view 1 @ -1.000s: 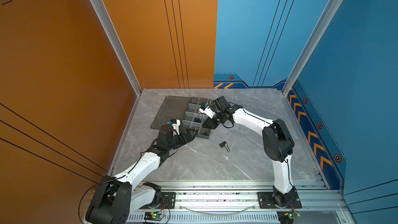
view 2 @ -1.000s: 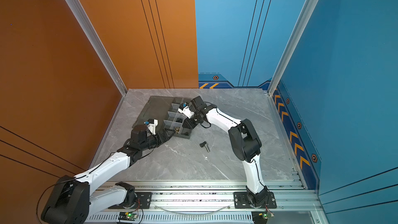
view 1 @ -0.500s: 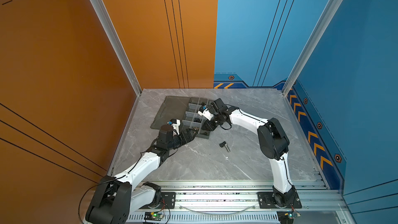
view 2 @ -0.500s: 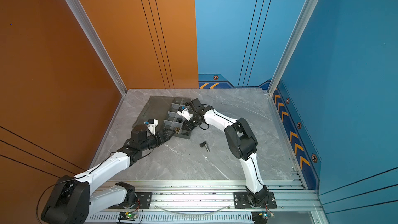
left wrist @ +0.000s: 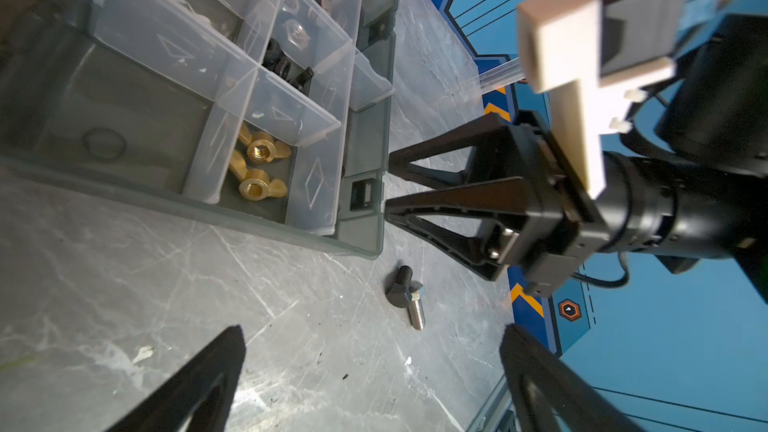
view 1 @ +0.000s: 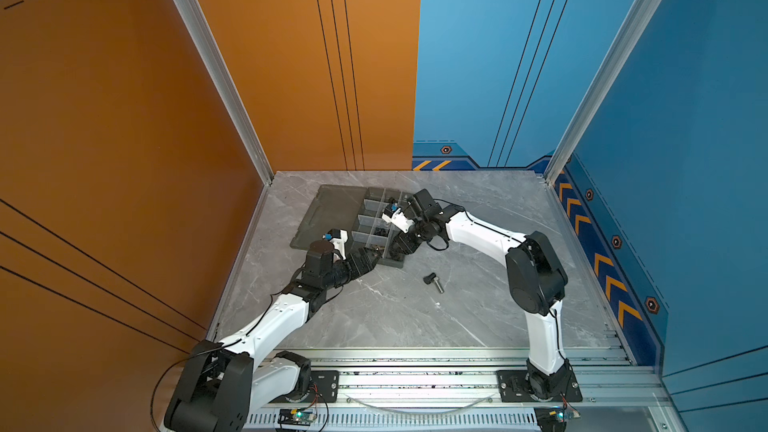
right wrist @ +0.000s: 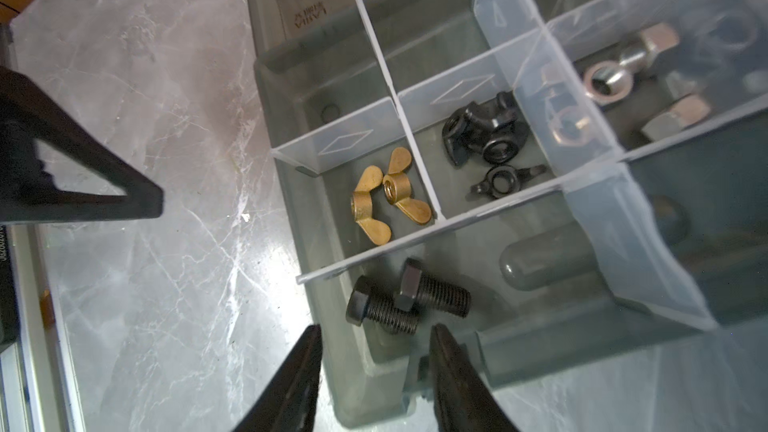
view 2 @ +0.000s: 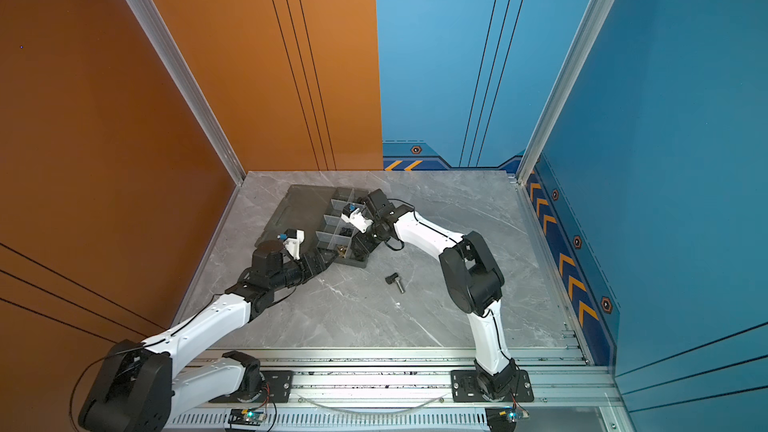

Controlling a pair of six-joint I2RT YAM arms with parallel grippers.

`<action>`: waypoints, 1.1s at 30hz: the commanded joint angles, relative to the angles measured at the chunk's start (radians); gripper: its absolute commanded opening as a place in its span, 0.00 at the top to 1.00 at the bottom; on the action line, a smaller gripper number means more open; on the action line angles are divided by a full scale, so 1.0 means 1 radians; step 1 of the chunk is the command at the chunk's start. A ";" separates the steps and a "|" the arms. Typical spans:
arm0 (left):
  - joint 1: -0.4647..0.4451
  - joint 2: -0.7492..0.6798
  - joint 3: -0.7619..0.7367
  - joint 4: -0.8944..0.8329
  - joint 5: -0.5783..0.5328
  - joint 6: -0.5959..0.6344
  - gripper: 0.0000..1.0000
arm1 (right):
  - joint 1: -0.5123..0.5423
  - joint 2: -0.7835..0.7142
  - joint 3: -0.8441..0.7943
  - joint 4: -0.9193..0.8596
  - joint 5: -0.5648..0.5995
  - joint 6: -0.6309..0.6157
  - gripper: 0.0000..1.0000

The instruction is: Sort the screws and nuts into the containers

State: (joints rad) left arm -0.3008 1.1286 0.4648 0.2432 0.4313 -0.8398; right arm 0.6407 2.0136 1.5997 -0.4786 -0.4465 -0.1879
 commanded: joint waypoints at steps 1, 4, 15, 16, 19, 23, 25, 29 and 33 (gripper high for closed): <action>0.007 -0.017 -0.014 -0.004 0.015 -0.008 0.02 | -0.004 -0.106 -0.032 -0.009 0.017 -0.037 0.52; 0.007 -0.020 -0.012 -0.011 0.017 -0.005 0.02 | -0.007 -0.184 -0.086 -0.059 0.032 -0.102 0.51; 0.009 -0.005 -0.002 -0.011 0.022 0.000 0.02 | -0.003 -0.303 -0.260 -0.319 0.319 -0.222 0.46; 0.009 0.000 0.001 -0.011 0.023 0.001 0.02 | 0.001 -0.298 -0.267 -0.332 0.339 -0.223 0.46; 0.007 0.008 0.008 -0.011 0.028 0.000 0.02 | 0.031 -0.264 -0.255 -0.379 0.381 -0.221 0.46; 0.001 0.005 0.007 -0.012 0.022 -0.001 0.02 | 0.053 -0.227 -0.246 -0.424 0.349 -0.213 0.47; -0.004 0.005 0.010 -0.020 0.020 0.002 0.02 | 0.083 -0.219 -0.255 -0.437 0.302 -0.203 0.46; -0.015 0.008 0.012 -0.030 0.015 0.009 0.02 | 0.085 -0.212 -0.269 -0.454 0.186 -0.184 0.46; -0.036 0.014 0.017 -0.035 0.012 0.021 0.02 | 0.087 -0.201 -0.274 -0.457 0.097 -0.164 0.47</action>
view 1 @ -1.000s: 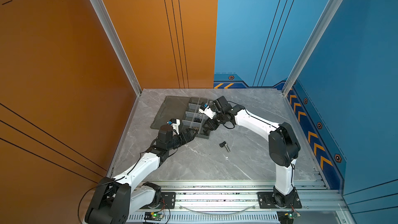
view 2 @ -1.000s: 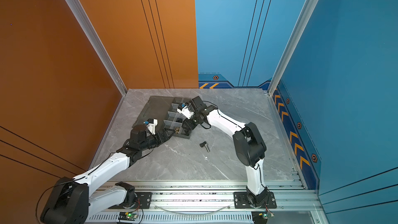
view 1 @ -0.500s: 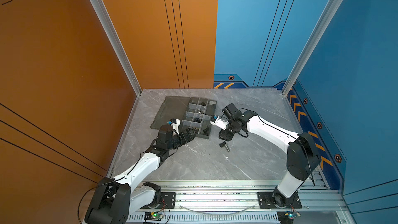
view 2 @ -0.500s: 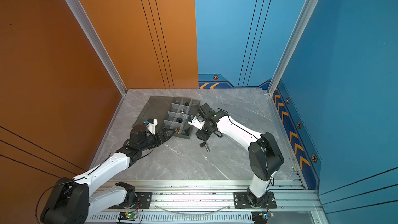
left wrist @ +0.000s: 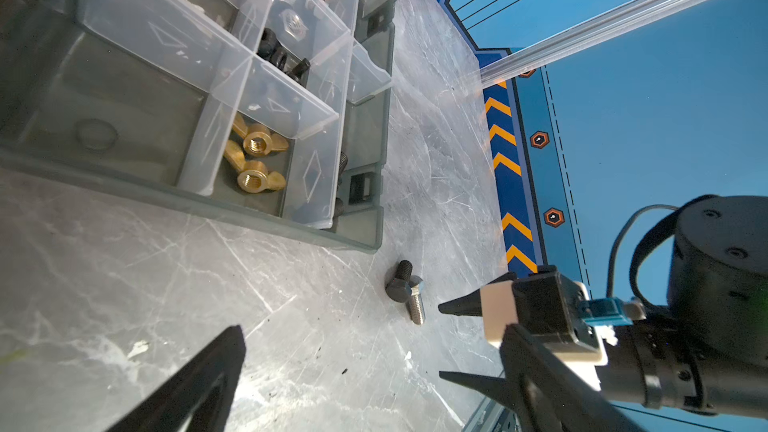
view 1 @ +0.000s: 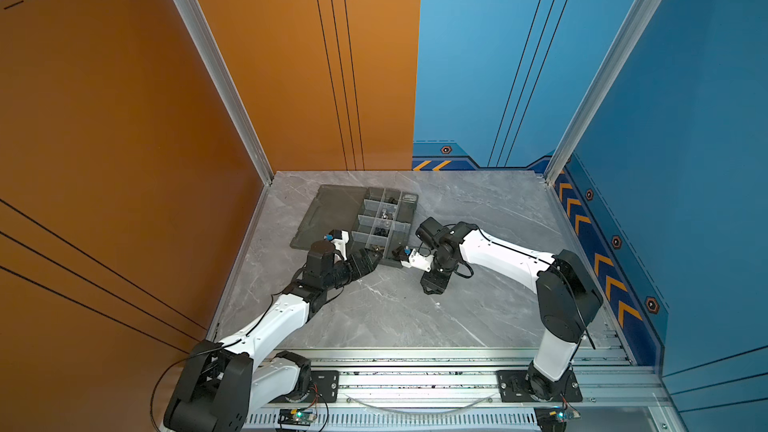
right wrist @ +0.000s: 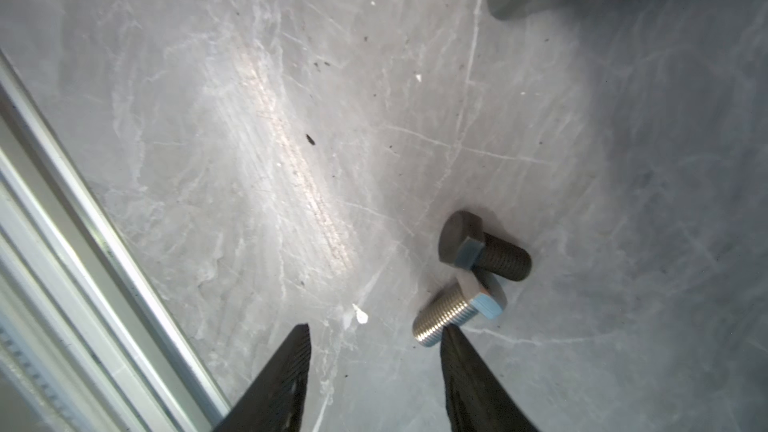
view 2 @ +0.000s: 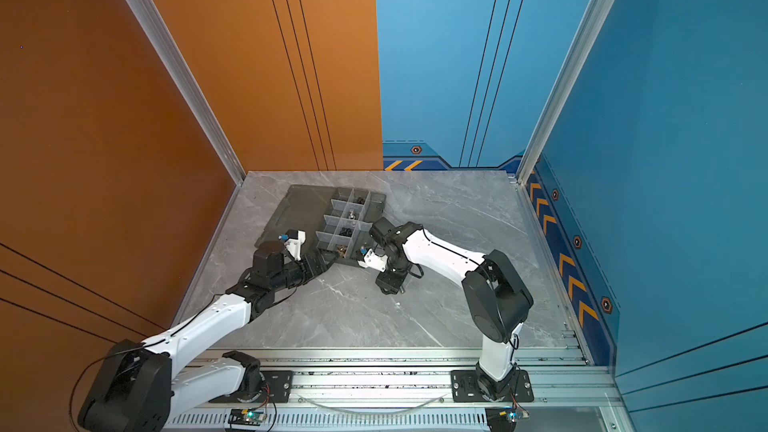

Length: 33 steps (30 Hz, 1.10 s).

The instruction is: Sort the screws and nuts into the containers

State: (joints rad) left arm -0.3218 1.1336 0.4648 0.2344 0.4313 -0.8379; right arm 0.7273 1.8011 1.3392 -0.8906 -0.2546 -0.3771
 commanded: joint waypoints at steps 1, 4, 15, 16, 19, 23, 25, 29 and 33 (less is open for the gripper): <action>-0.023 0.011 0.019 -0.028 0.008 0.028 0.02 | -0.002 0.019 -0.013 -0.050 -0.112 0.034 0.47; -0.061 0.009 0.031 -0.069 -0.026 0.066 0.02 | -0.009 0.052 0.005 -0.090 -0.174 0.060 0.47; -0.245 -0.025 0.025 -0.130 -0.185 0.155 0.02 | -0.072 0.097 -0.025 -0.080 -0.183 0.146 0.48; -0.256 -0.029 0.023 -0.130 -0.196 0.158 0.02 | -0.080 0.098 -0.029 -0.073 -0.171 0.155 0.48; -0.289 -0.036 0.019 -0.131 -0.223 0.175 0.02 | -0.110 0.097 -0.036 -0.059 -0.132 0.176 0.48; -0.333 -0.038 0.020 -0.129 -0.271 0.209 0.02 | -0.133 0.081 -0.048 -0.044 -0.134 0.178 0.48; -0.353 -0.033 0.026 -0.129 -0.293 0.226 0.02 | -0.137 0.070 -0.051 -0.041 -0.148 0.178 0.47; -0.389 -0.009 0.043 -0.129 -0.333 0.252 0.02 | -0.142 0.050 -0.057 -0.020 -0.092 0.196 0.47; -0.426 0.045 0.066 -0.129 -0.387 0.276 0.02 | -0.170 0.016 -0.070 0.011 -0.056 0.219 0.47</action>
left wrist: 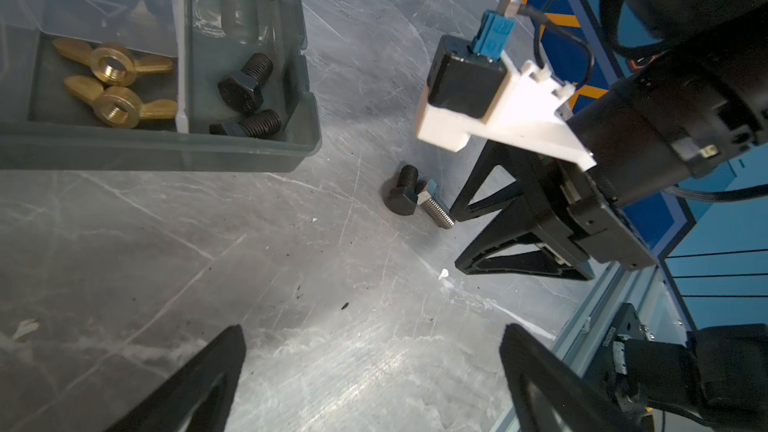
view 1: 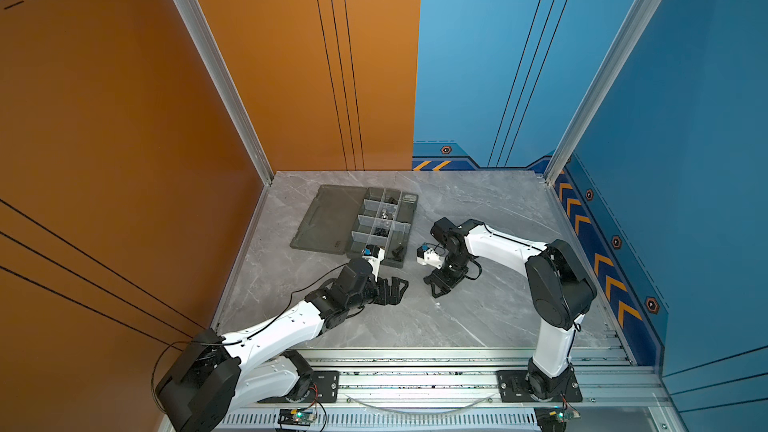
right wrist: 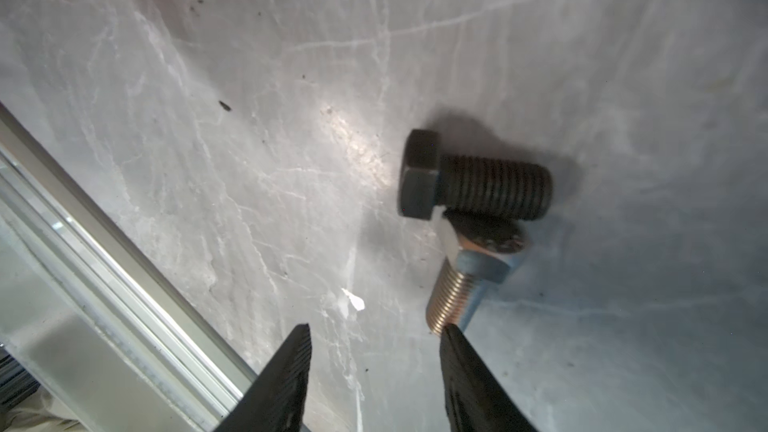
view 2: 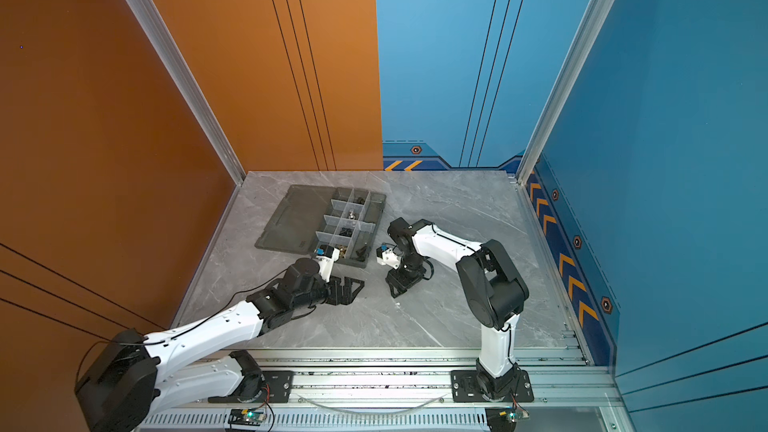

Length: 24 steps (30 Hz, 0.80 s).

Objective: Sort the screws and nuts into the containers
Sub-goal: 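Move the left gripper toward the remaining bolts while the right gripper lifts away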

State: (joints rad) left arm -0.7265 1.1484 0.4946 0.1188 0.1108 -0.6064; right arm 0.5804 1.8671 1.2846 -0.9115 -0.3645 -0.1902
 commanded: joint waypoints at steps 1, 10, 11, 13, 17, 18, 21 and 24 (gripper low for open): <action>-0.029 0.047 0.042 -0.012 -0.074 0.046 0.02 | -0.032 -0.059 -0.021 0.041 0.052 0.035 0.47; -0.134 0.230 0.139 0.054 -0.163 0.107 0.02 | -0.125 -0.168 -0.076 0.131 0.078 0.095 0.46; -0.144 0.257 0.157 0.057 -0.169 0.115 0.02 | -0.139 -0.178 -0.082 0.141 0.076 0.106 0.46; -0.167 0.305 0.194 0.060 -0.180 0.134 0.02 | -0.162 -0.195 -0.095 0.158 0.067 0.115 0.46; -0.176 0.401 0.240 0.118 -0.149 0.152 0.00 | -0.188 -0.221 -0.117 0.180 0.052 0.126 0.46; -0.177 0.426 0.253 0.122 -0.144 0.157 0.00 | -0.191 -0.227 -0.124 0.184 0.051 0.127 0.46; -0.186 0.479 0.294 0.084 -0.166 0.188 0.01 | -0.200 -0.240 -0.134 0.198 0.042 0.132 0.46; -0.195 0.520 0.333 0.021 -0.194 0.223 0.03 | -0.208 -0.248 -0.142 0.208 0.034 0.134 0.46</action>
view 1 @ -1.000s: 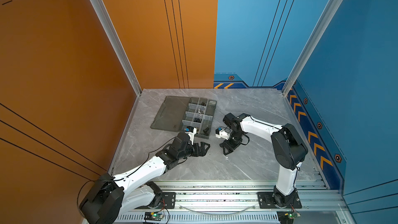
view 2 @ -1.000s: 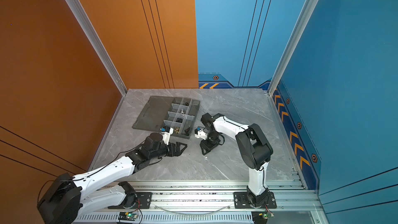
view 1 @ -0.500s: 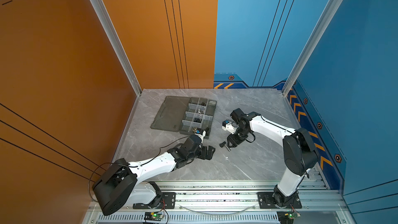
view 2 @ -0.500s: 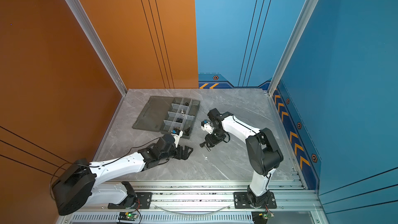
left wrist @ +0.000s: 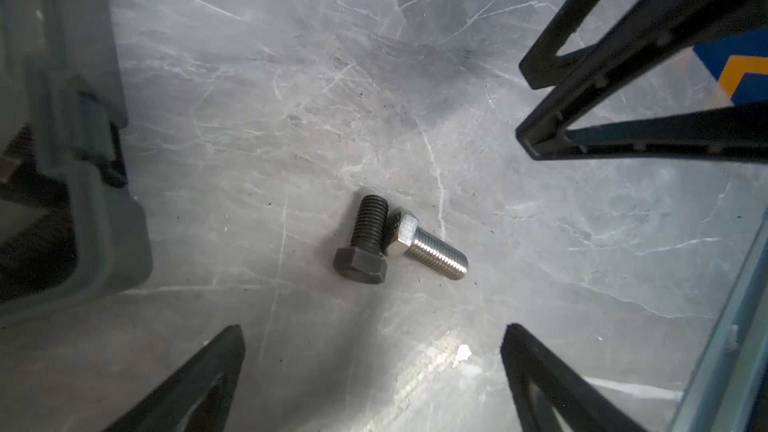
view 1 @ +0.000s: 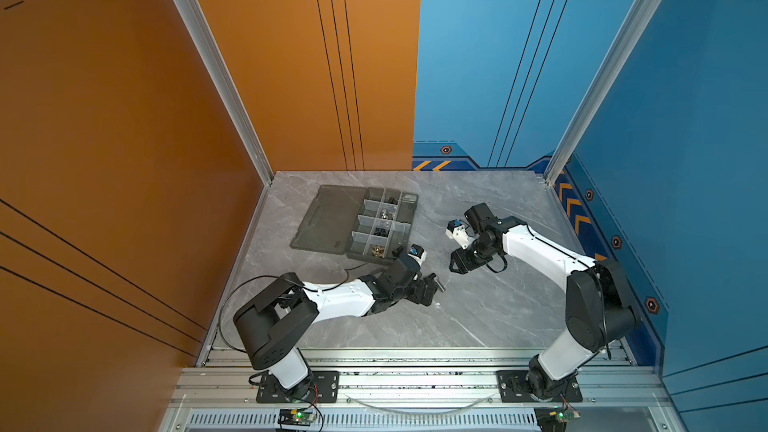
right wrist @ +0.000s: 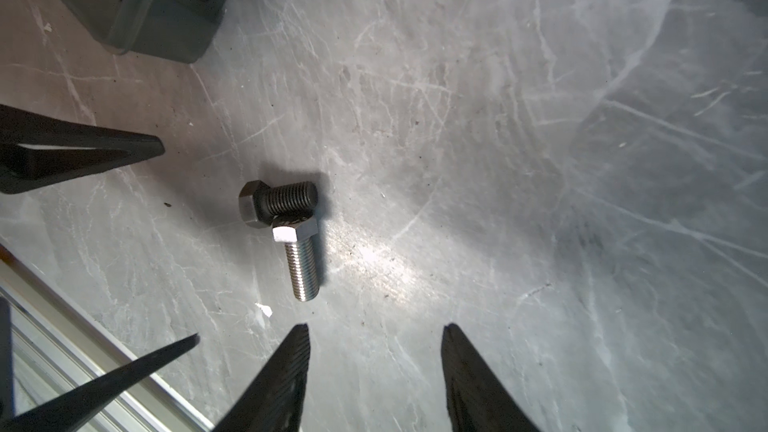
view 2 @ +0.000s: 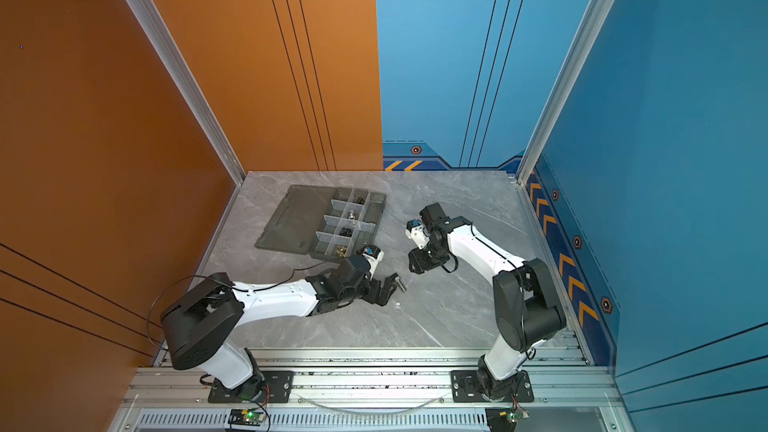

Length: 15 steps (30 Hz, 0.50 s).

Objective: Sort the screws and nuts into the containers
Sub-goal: 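Move the left gripper toward the remaining bolts while the right gripper lifts away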

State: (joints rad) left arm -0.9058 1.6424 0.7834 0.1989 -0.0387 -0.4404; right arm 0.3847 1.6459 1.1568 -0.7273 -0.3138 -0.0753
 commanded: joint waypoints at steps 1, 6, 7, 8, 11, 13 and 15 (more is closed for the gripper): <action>-0.021 0.035 0.054 -0.076 -0.059 0.067 0.03 | -0.015 -0.026 -0.016 0.024 -0.019 0.021 0.46; -0.029 0.080 0.082 -0.121 -0.090 0.093 0.06 | -0.024 -0.024 -0.021 0.032 -0.025 0.025 0.46; -0.026 0.090 0.091 -0.130 -0.093 0.100 0.07 | -0.024 -0.025 -0.023 0.035 -0.027 0.026 0.46; -0.028 0.100 0.100 -0.142 -0.095 0.108 0.07 | -0.025 -0.023 -0.024 0.038 -0.029 0.028 0.46; -0.028 0.126 0.114 -0.163 -0.111 0.130 0.07 | -0.027 -0.022 -0.024 0.039 -0.035 0.029 0.46; -0.025 0.138 0.125 -0.182 -0.125 0.142 0.07 | -0.028 -0.022 -0.026 0.039 -0.041 0.028 0.46; -0.023 0.147 0.134 -0.196 -0.126 0.153 0.06 | -0.029 -0.019 -0.026 0.039 -0.047 0.029 0.46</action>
State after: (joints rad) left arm -0.9241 1.7691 0.8906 0.0620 -0.1295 -0.3279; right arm 0.3626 1.6417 1.1435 -0.6956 -0.3378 -0.0612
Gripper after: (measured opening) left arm 0.935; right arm 0.542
